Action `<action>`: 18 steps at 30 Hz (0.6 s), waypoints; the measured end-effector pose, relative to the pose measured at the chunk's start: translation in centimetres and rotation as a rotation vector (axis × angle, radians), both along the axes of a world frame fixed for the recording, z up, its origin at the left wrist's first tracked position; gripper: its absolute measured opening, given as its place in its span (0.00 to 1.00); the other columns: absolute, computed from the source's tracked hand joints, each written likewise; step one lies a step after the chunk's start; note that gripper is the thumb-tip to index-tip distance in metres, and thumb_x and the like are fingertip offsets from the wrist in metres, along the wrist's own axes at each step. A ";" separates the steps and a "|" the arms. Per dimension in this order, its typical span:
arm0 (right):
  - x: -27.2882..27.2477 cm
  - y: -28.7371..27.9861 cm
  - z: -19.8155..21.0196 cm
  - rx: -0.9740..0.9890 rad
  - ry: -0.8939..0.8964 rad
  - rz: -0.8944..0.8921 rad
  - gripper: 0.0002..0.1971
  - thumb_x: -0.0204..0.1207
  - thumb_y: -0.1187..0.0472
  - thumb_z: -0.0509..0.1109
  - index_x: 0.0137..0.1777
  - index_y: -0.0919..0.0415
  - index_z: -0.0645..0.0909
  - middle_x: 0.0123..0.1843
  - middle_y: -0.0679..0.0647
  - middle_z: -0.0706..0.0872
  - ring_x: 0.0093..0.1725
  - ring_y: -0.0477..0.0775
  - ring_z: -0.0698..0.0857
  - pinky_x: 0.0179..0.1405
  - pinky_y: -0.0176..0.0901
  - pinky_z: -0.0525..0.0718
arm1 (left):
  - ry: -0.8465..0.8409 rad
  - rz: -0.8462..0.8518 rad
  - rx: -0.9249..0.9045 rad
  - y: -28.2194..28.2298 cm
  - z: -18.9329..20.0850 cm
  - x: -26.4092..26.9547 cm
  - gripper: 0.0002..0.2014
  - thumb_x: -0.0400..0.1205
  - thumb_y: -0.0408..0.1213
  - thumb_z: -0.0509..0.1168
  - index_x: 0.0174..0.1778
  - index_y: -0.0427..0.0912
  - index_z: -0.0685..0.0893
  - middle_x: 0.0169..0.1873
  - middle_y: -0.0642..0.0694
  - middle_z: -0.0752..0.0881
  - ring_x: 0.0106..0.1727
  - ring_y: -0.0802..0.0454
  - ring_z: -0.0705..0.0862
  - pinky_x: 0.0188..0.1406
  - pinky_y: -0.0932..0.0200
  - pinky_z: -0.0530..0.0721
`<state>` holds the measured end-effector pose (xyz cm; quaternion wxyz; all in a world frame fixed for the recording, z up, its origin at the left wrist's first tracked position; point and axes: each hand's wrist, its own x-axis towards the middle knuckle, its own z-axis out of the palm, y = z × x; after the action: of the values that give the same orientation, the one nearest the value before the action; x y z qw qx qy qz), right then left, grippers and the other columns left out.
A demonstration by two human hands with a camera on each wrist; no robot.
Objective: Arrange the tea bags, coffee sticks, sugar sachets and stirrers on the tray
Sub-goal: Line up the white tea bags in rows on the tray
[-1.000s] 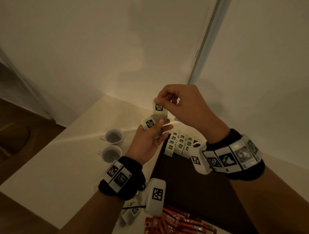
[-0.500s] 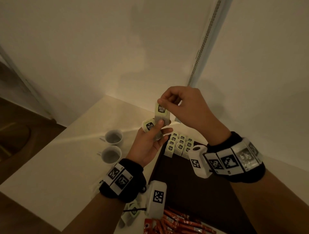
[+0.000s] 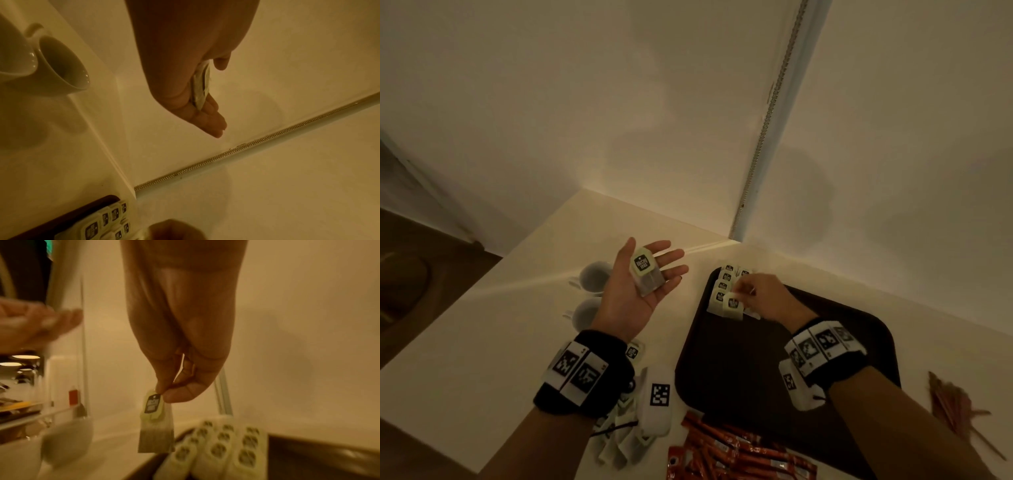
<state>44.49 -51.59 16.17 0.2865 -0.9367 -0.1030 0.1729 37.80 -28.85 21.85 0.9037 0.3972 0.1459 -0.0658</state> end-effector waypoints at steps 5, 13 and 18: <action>0.5 -1.1 -4.4 -0.084 0.136 0.007 0.08 0.78 0.63 0.69 0.54 0.65 0.83 0.52 0.57 0.84 0.47 0.46 0.80 0.51 0.40 0.82 | 0.007 -0.027 0.038 -0.4 -0.5 0.4 0.25 0.87 0.54 0.47 0.52 0.41 0.84 0.45 0.42 0.91 0.40 0.47 0.90 0.35 0.62 0.88; 2.5 -2.1 -6.8 -0.009 0.030 -0.195 0.06 0.75 0.65 0.71 0.50 0.67 0.83 0.46 0.52 0.82 0.48 0.45 0.78 0.42 0.28 0.73 | 0.024 -0.025 0.073 0.0 -1.8 0.9 0.24 0.87 0.54 0.47 0.53 0.41 0.83 0.44 0.43 0.92 0.40 0.48 0.90 0.35 0.62 0.88; 3.5 -1.8 -7.8 -0.008 0.040 -0.229 0.07 0.75 0.65 0.72 0.49 0.69 0.84 0.53 0.59 0.87 0.55 0.53 0.84 0.51 0.34 0.75 | 0.028 -0.046 0.058 0.1 -2.0 1.1 0.30 0.86 0.59 0.42 0.57 0.41 0.82 0.46 0.40 0.91 0.41 0.45 0.91 0.34 0.60 0.88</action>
<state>48.00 -53.40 8.39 0.3028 -0.9397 0.0111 0.1582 38.93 -28.79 19.81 0.8879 0.4256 0.1512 -0.0879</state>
